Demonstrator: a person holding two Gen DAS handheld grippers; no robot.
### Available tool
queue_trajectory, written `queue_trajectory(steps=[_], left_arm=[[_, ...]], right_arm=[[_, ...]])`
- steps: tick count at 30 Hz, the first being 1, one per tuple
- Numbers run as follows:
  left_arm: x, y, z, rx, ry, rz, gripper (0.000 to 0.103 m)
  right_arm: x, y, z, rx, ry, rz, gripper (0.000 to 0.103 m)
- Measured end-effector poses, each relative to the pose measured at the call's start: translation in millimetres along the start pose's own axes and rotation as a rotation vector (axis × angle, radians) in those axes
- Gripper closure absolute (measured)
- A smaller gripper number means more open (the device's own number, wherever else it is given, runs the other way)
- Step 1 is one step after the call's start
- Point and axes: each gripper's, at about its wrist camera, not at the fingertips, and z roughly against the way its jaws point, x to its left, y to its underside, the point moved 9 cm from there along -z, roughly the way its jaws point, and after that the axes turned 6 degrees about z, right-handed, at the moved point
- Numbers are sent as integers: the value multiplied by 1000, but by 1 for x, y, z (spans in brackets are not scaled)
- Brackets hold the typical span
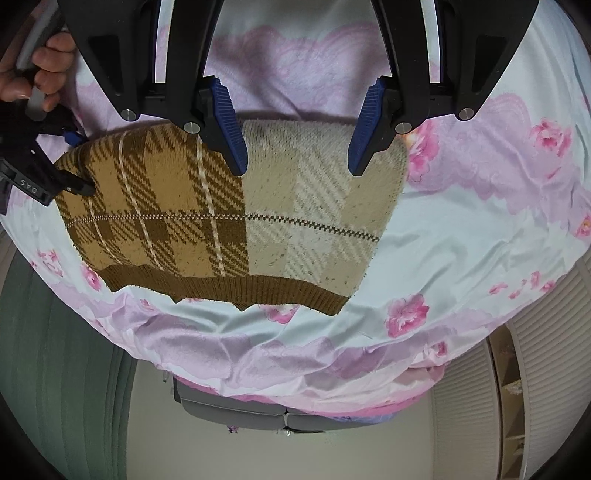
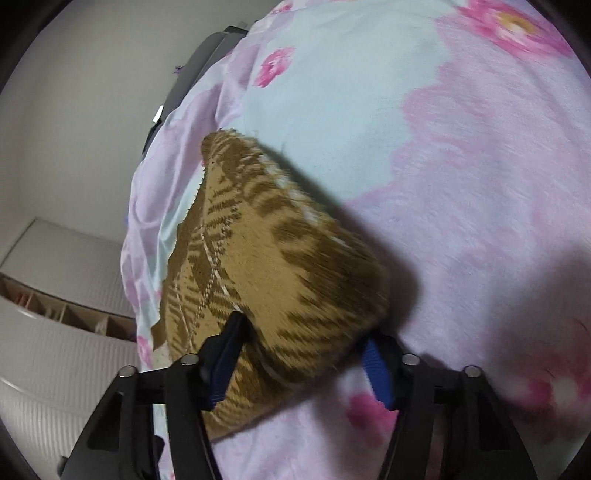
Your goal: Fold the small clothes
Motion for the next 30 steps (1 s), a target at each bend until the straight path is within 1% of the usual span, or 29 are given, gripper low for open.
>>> queue_trajectory(steps=[1, 3, 5, 7, 8, 9, 11, 13, 14, 16, 17, 19, 20, 22, 24, 26, 30], left_arm=[[0, 0, -1, 2, -1, 4, 47], [1, -1, 1, 0, -8, 2, 47], [4, -2, 3, -7, -13, -2, 47], [8, -2, 5, -9, -20, 3, 47], [11, -2, 7, -9, -20, 10, 47], [16, -2, 9, -10, -25, 20, 47], [27, -3, 17, -23, -42, 32, 47], [42, -6, 27, -46, -70, 47, 47], [50, -7, 31, -58, -82, 56, 47], [71, -11, 43, -82, -107, 80, 47], [85, -13, 49, -95, -124, 98, 47], [105, -15, 59, -109, -147, 124, 47], [122, -15, 64, -116, -166, 145, 47], [145, -15, 71, -122, -190, 175, 46], [169, -11, 77, -124, -220, 202, 45], [188, -7, 79, -120, -237, 222, 45], [217, 4, 78, -107, -255, 265, 45]], right_arm=[[0, -3, -1, -9, -8, -17, 36], [0, -6, 4, -27, -39, -48, 44], [4, -8, 18, -64, -44, -8, 61], [12, -9, 33, -98, -43, 45, 69], [19, -9, 41, -121, -38, 77, 71], [29, -10, 49, -149, -27, 124, 72], [61, -9, 65, -211, 10, 262, 76], [101, -6, 78, -273, 29, 411, 85], [128, 0, 82, -300, 47, 516, 86], [166, 13, 81, -325, 61, 664, 87], [186, 23, 77, -324, 55, 734, 87], [216, 45, 62, -298, 41, 831, 88], [229, 58, 53, -277, 37, 874, 88], [250, 84, 28, -213, 25, 955, 88], [259, 112, 8, -158, 25, 1029, 88], [263, 148, -18, -91, 39, 1122, 88], [253, 200, -51, 20, 43, 1202, 88]])
